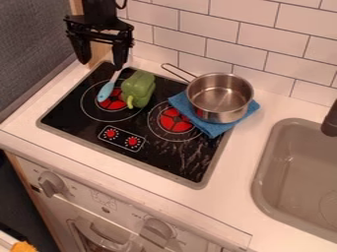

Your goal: Moved the spoon to the bottom right corner of the burner.

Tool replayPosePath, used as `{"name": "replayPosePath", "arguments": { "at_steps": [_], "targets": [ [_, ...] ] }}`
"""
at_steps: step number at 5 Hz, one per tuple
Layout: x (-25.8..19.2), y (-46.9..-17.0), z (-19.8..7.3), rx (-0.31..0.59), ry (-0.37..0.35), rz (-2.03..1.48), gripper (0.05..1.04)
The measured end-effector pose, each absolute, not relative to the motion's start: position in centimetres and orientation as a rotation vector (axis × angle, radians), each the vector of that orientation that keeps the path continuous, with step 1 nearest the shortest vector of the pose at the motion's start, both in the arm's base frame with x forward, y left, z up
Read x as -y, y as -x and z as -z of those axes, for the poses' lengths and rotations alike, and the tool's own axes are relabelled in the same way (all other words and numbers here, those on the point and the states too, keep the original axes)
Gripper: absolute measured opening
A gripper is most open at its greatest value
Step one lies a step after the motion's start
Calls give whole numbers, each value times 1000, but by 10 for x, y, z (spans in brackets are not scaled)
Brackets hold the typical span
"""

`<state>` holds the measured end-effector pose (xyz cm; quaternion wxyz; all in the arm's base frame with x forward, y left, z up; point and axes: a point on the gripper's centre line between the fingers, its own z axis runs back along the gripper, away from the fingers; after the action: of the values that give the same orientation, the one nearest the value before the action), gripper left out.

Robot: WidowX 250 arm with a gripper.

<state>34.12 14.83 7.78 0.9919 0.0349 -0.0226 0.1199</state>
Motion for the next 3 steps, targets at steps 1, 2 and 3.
{"name": "replayPosePath", "arguments": {
  "at_steps": [1, 2, 3],
  "targets": [
    [-168, -335, -61, 18, -65, -297, 1001],
    [-165, -342, -43, -13, -47, -298, 1001],
    [-161, -351, -41, -16, -59, -300, 1001]
  ]
}}
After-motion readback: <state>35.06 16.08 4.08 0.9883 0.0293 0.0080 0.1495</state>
